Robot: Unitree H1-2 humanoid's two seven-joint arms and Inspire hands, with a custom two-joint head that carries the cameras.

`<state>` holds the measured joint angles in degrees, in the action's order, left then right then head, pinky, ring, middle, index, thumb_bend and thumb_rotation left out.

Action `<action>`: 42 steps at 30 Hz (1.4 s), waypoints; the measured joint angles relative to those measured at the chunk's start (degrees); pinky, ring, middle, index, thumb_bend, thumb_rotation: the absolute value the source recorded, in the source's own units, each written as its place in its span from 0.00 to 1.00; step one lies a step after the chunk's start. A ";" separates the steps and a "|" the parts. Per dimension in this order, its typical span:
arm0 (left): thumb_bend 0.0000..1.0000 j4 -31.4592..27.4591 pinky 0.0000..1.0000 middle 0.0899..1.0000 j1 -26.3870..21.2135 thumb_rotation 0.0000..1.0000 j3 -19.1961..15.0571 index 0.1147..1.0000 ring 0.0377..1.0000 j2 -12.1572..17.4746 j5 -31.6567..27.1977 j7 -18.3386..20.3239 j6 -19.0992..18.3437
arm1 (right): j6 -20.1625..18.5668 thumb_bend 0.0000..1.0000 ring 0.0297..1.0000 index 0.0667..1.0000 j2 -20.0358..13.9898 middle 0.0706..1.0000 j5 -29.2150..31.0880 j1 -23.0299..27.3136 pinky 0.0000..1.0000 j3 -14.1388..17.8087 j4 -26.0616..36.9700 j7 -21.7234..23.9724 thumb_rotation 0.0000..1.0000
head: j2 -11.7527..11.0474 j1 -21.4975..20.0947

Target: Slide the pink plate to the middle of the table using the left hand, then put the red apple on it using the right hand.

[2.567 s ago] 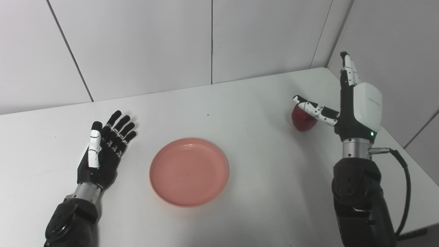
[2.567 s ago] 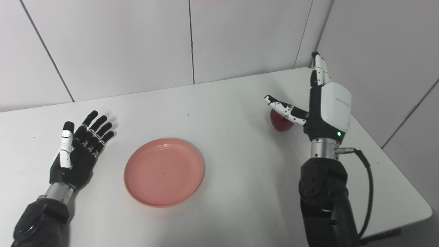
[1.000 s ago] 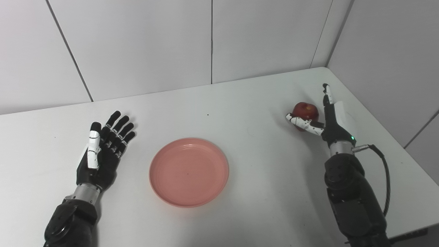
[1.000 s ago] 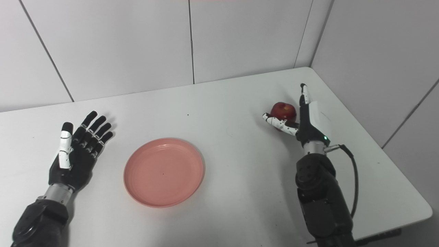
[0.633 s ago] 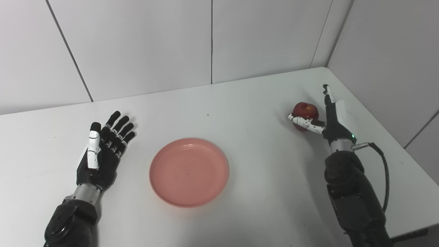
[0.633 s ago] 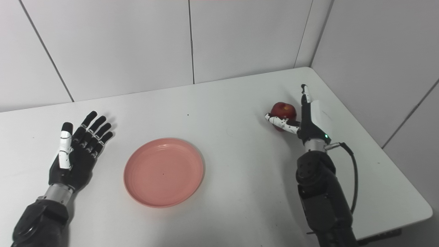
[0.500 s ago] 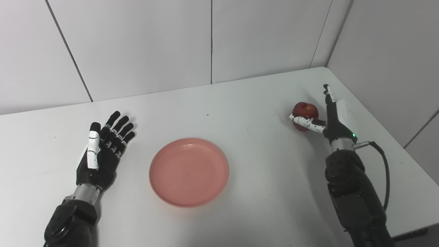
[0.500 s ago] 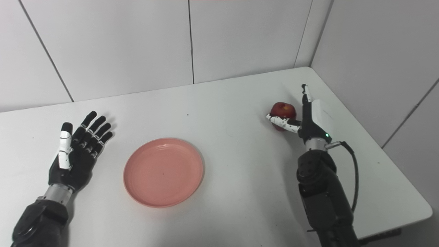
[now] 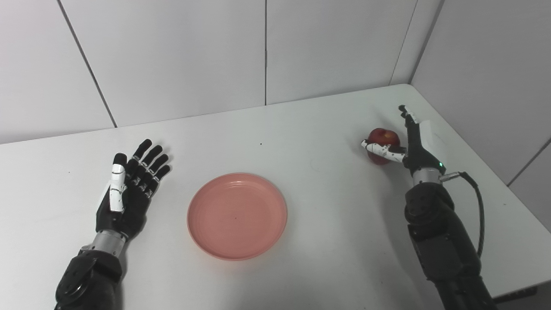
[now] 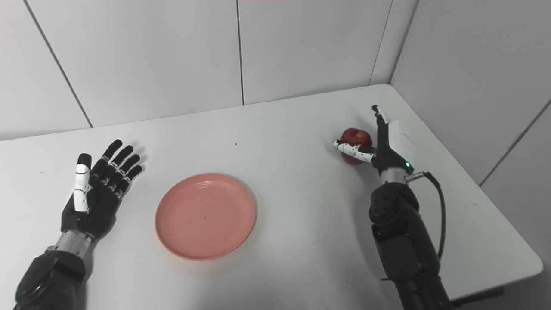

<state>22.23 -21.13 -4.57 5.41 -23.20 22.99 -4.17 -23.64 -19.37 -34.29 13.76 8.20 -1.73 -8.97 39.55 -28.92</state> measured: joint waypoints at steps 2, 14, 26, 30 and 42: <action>0.73 -0.15 0.92 0.90 0.08 0.88 -0.01 0.88 0.91 0.01 0.00 -0.04 -0.01 | -0.25 1.00 0.68 0.82 -0.26 0.74 -0.02 0.04 0.57 -0.57 0.09 0.27 0.48 | 0.00 0.00; 0.73 -0.84 0.93 0.91 0.47 0.88 -0.03 0.89 0.91 -0.03 -0.02 -0.19 -0.30 | -0.64 0.97 0.58 0.61 -0.40 0.60 2.10 0.98 0.53 -2.00 0.28 1.81 0.30 | 0.09 0.09; 0.73 -0.78 0.92 0.90 0.46 0.89 -0.04 0.88 0.90 -0.03 0.00 -0.15 -0.29 | -0.65 0.53 0.46 0.44 -2.44 0.46 1.41 1.36 0.41 -4.15 -1.32 2.66 0.02 | 0.09 0.35; 0.72 -0.83 0.93 0.90 0.47 0.89 -0.05 0.88 0.91 -0.05 0.00 -0.22 -0.30 | -0.64 0.53 0.43 0.45 -2.58 0.44 0.99 1.36 0.37 -4.56 -1.36 2.34 0.00 | 0.00 0.26; 0.72 -0.81 0.92 0.90 0.48 0.88 -0.11 0.88 0.90 -0.09 -0.01 -0.22 -0.30 | -0.64 0.53 0.40 0.47 -2.71 0.41 1.31 1.14 0.35 -3.65 0.81 2.11 0.00 | -0.26 0.70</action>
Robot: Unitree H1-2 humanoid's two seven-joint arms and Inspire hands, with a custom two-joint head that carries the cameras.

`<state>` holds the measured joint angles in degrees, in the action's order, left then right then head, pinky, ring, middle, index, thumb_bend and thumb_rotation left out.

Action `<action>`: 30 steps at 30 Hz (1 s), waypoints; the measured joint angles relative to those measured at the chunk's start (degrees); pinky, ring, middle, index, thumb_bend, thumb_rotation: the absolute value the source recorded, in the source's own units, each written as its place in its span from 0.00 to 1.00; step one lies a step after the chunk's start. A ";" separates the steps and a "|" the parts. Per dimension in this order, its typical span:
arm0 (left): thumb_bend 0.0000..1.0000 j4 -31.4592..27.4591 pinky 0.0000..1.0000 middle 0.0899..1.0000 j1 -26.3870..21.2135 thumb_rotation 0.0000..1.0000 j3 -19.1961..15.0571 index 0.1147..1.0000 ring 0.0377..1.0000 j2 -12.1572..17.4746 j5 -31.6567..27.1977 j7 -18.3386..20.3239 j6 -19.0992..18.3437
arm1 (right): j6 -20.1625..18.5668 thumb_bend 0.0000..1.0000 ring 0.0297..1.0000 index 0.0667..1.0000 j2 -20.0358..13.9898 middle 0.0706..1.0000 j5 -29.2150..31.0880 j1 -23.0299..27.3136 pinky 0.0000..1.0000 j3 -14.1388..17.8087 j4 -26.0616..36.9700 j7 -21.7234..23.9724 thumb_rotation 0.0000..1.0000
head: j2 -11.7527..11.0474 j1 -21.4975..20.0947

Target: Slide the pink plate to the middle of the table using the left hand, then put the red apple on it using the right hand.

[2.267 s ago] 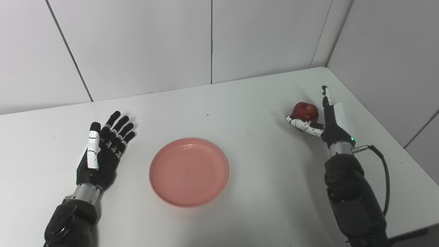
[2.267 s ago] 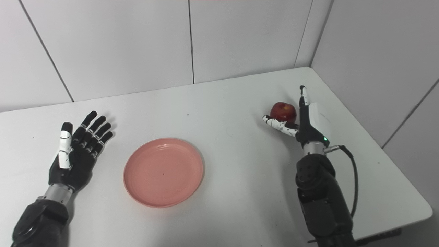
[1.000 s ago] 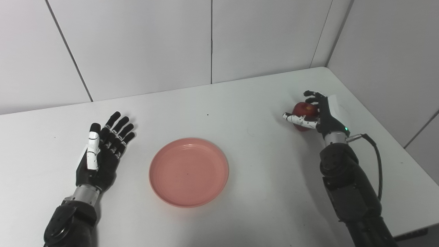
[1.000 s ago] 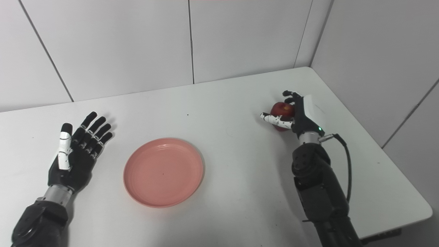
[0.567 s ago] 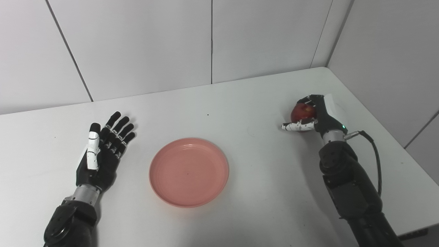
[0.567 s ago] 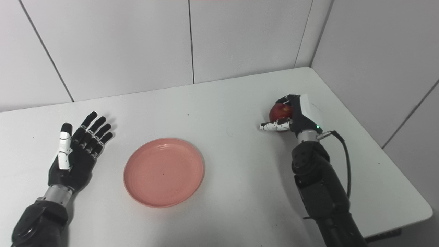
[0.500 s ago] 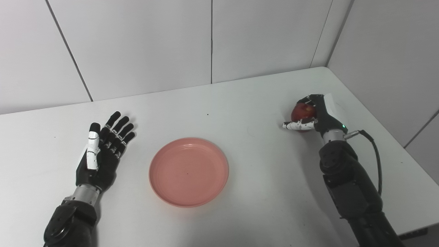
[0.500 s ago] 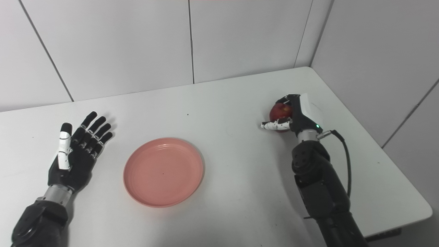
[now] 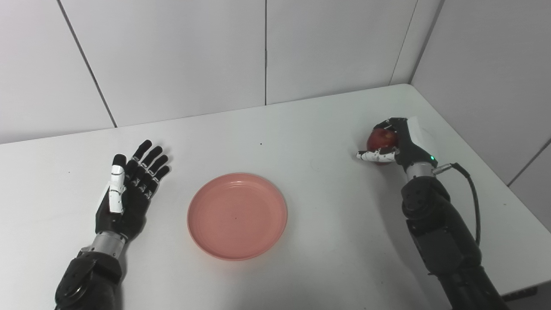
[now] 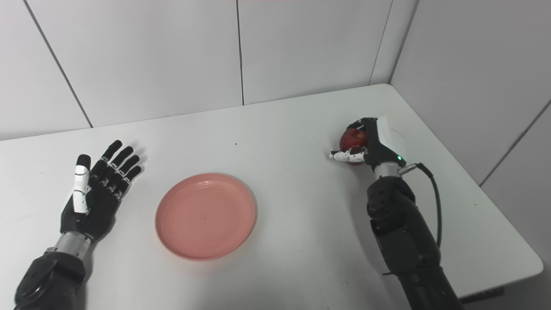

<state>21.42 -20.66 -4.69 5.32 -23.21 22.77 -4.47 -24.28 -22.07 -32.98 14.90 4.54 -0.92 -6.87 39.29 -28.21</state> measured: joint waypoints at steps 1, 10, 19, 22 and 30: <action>0.72 -0.01 0.92 0.90 0.01 0.89 0.02 0.88 0.90 -0.02 0.01 0.00 0.00 | 0.00 0.53 0.39 0.48 0.00 0.41 0.00 0.00 0.34 0.12 0.69 -0.16 0.00 | 0.00 0.00; 0.73 -0.25 0.92 0.90 0.12 0.88 0.09 0.87 0.90 -0.30 0.05 -0.51 0.00 | -0.78 0.53 0.38 0.49 0.12 0.41 -0.35 0.08 0.33 0.30 9.39 0.41 0.00 | -0.44 1.05; 0.72 -0.95 0.91 0.89 0.60 0.88 0.13 0.87 0.89 -0.70 0.03 -1.42 0.00 | -2.37 0.53 0.37 0.48 1.18 0.40 -4.45 1.76 0.32 -2.92 16.05 4.11 0.00 | -0.62 2.63; 0.72 -1.02 0.91 0.89 0.64 0.89 0.24 0.87 0.90 -0.78 0.04 -1.48 0.01 | -2.56 0.53 0.38 0.49 2.96 0.41 -6.51 3.28 0.33 -2.97 18.44 6.53 0.00 | -0.70 3.60; 0.73 -2.30 0.90 0.89 1.28 0.88 0.58 0.88 0.89 -1.78 0.70 -2.52 0.00 | -2.65 0.53 0.36 0.49 6.55 0.40 -7.61 4.63 0.31 -6.53 21.54 10.86 0.00 | -0.70 7.38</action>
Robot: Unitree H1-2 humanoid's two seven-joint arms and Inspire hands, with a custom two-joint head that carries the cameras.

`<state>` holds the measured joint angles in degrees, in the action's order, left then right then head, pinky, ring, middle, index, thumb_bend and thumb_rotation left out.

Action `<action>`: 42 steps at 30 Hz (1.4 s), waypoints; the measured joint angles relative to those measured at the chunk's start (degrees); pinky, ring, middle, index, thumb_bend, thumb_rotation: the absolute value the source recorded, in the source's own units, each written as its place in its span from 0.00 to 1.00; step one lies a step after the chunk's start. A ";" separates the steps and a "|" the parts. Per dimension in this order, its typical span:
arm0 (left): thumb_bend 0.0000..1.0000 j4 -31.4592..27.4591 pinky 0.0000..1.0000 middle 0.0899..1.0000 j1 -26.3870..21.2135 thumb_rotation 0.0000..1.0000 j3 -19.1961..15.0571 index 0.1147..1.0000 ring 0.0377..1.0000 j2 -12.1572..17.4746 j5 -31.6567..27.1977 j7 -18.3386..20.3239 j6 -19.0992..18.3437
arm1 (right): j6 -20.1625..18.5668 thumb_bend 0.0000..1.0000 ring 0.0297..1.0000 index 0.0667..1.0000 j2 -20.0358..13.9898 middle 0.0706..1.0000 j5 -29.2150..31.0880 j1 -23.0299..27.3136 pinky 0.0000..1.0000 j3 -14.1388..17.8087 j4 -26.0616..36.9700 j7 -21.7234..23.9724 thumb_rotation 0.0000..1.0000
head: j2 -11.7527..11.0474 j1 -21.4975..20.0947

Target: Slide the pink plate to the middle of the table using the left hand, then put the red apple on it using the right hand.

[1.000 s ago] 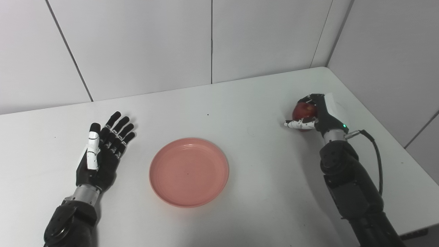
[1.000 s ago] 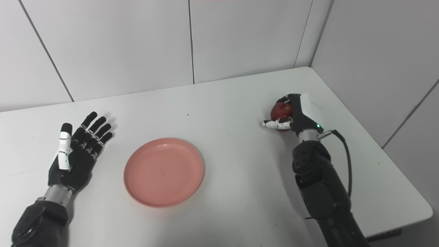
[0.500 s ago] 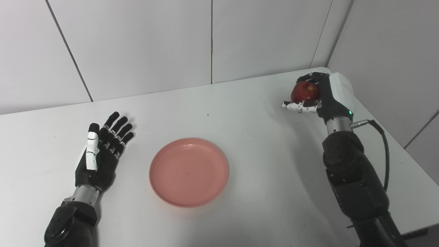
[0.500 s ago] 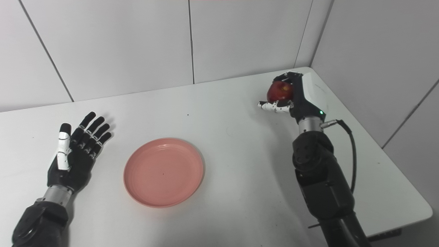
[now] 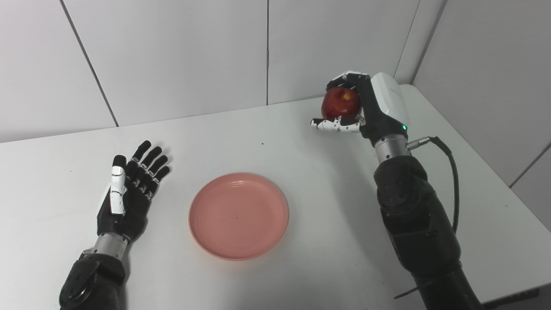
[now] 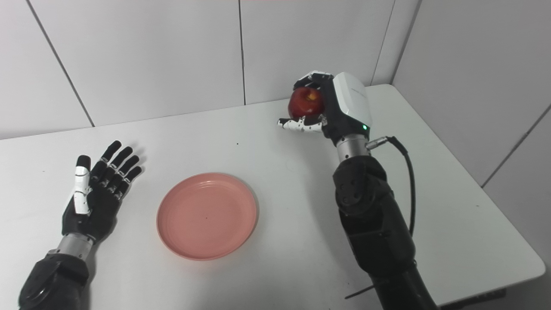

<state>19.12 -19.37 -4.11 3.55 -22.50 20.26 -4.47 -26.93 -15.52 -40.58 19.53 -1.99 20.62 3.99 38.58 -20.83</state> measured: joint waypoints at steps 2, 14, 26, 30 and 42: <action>0.73 -0.46 0.90 0.89 0.30 0.89 0.01 0.88 0.89 -0.19 0.39 -0.29 0.00 | 0.01 0.52 0.33 0.50 0.36 0.39 -0.94 0.54 0.27 -1.28 0.07 0.20 0.00 | 0.00 1.83; 0.73 -3.62 0.90 0.89 1.99 0.90 1.11 0.87 0.89 -2.51 1.80 -2.90 -0.36 | 4.13 0.53 0.35 0.48 5.08 0.40 -1.36 2.02 0.30 -9.24 -1.98 -0.06 0.00 | 0.26 7.03; 0.76 -4.86 0.89 0.88 2.67 0.90 2.23 0.87 0.88 -4.47 1.84 -5.10 -0.45 | 4.64 0.52 0.32 0.49 10.74 0.39 -3.10 2.16 0.26 -16.95 -4.76 0.93 0.00 | 0.97 14.06; 0.76 -5.75 0.89 0.88 3.25 0.90 2.98 0.86 0.88 -4.86 2.83 -5.31 -0.45 | 4.70 0.52 0.30 0.49 11.50 0.38 -2.87 1.86 0.24 -19.08 -6.39 1.78 0.00 | 1.32 15.29; 0.75 -6.06 0.87 0.88 3.42 0.89 2.95 0.85 0.89 -5.73 2.88 -6.29 -0.45 | 4.70 0.52 0.32 0.49 12.71 0.38 -2.78 -1.69 0.27 -22.72 -6.46 3.47 0.00 | 2.20 17.23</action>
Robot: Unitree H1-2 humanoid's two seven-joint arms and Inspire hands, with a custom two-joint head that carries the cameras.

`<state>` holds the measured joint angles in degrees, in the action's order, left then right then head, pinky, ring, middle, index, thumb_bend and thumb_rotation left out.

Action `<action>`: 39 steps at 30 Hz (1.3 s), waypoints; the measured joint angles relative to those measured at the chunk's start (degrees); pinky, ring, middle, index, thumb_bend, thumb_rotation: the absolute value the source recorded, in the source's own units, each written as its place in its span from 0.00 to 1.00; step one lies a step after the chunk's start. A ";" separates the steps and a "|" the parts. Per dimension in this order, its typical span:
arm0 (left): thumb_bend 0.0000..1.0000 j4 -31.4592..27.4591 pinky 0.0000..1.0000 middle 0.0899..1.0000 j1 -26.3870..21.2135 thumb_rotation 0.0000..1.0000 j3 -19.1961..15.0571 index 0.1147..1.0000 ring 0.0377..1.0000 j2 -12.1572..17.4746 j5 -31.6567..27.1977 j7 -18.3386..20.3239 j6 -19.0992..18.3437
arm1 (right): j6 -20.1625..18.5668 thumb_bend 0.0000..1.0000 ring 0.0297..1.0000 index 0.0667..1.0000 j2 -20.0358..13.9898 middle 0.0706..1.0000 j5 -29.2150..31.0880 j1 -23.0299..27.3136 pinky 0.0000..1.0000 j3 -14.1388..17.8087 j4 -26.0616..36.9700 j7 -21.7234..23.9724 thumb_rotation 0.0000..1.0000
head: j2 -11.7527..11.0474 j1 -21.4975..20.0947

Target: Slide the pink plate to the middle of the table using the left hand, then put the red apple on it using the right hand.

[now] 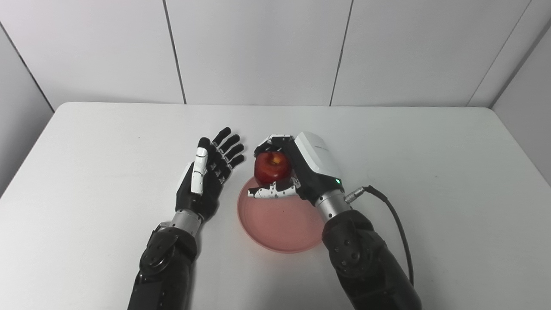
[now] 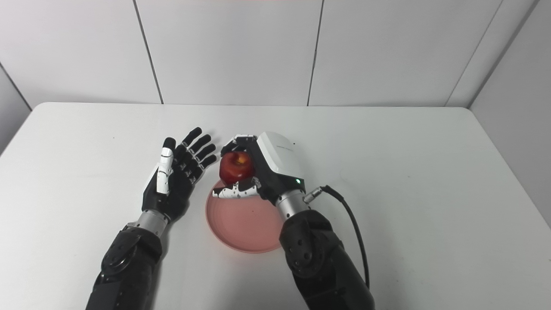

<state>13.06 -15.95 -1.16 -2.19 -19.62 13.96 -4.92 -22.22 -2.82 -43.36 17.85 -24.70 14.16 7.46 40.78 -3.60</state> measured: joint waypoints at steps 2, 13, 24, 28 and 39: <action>0.75 -0.01 0.87 0.88 0.01 0.89 0.00 0.86 0.89 0.00 0.00 0.00 0.00 | 0.00 0.52 0.33 0.49 -0.01 0.38 0.01 -0.61 0.27 -0.01 0.01 0.54 0.00 | 0.00 0.00; 0.76 -0.31 0.88 0.88 0.07 0.89 0.02 0.86 0.89 0.00 0.00 -0.12 -0.41 | 0.60 0.52 0.31 0.49 -0.79 0.37 0.04 -3.07 0.24 -0.53 -0.78 0.78 0.00 | 0.62 0.35; 0.76 -0.54 0.88 0.87 0.26 0.90 0.10 0.86 0.88 -0.01 0.01 -0.12 -0.50 | 2.61 0.52 0.32 0.49 -1.07 0.38 0.40 -4.00 0.26 -0.44 -3.85 -0.21 0.00 | 0.62 0.44; 0.76 -0.57 0.88 0.87 0.29 0.89 0.12 0.86 0.88 -0.01 0.01 -0.12 -0.50 | 2.89 0.52 0.33 0.49 -1.08 0.38 0.36 -4.03 0.26 -0.45 -4.20 -0.85 0.00 | 0.62 0.44; 0.76 -0.64 0.88 0.87 0.32 0.89 0.17 0.86 0.88 -0.08 0.01 -0.12 -0.55 | 3.88 0.52 0.42 0.50 -0.96 0.42 1.08 -4.51 0.34 -0.14 -4.75 -2.21 0.01 | 0.70 0.44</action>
<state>12.42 -15.63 -0.99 -2.27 -19.61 13.84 -5.47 -18.34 -3.78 -42.28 13.34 -24.84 9.41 5.25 41.48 -3.16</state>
